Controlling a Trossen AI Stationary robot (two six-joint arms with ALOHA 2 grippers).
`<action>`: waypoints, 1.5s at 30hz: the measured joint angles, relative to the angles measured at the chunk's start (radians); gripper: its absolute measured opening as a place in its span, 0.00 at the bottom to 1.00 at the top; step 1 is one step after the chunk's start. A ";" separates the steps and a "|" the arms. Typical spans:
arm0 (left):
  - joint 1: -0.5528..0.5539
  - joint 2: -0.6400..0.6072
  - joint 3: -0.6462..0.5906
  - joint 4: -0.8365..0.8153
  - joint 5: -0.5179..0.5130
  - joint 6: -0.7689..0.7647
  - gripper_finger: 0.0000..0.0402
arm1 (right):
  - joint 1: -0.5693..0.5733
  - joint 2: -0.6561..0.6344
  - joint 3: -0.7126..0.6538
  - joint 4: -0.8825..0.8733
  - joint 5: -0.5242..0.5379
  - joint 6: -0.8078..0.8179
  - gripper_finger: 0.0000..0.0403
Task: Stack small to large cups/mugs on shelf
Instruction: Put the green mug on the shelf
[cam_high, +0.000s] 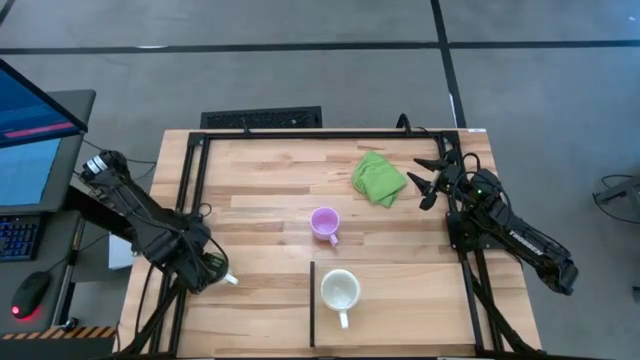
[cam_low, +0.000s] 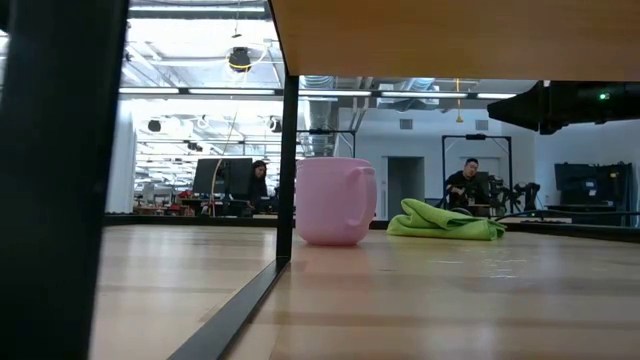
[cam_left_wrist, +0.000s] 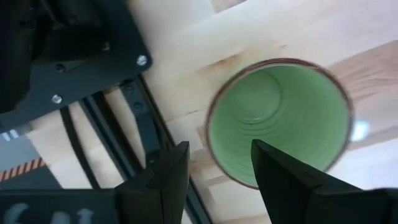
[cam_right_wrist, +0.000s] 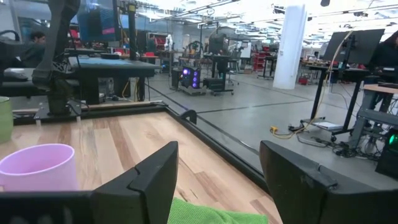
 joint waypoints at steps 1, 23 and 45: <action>0.000 -0.006 -0.008 0.000 0.000 0.000 0.41 | 0.000 0.000 0.000 0.000 0.000 0.000 0.62; 0.000 -0.018 -0.018 0.010 -0.030 0.001 0.41 | 0.000 0.000 0.000 0.000 0.000 0.000 0.62; 0.001 -0.019 -0.091 0.086 0.009 0.024 0.41 | 0.000 0.000 0.000 0.000 0.000 0.000 0.62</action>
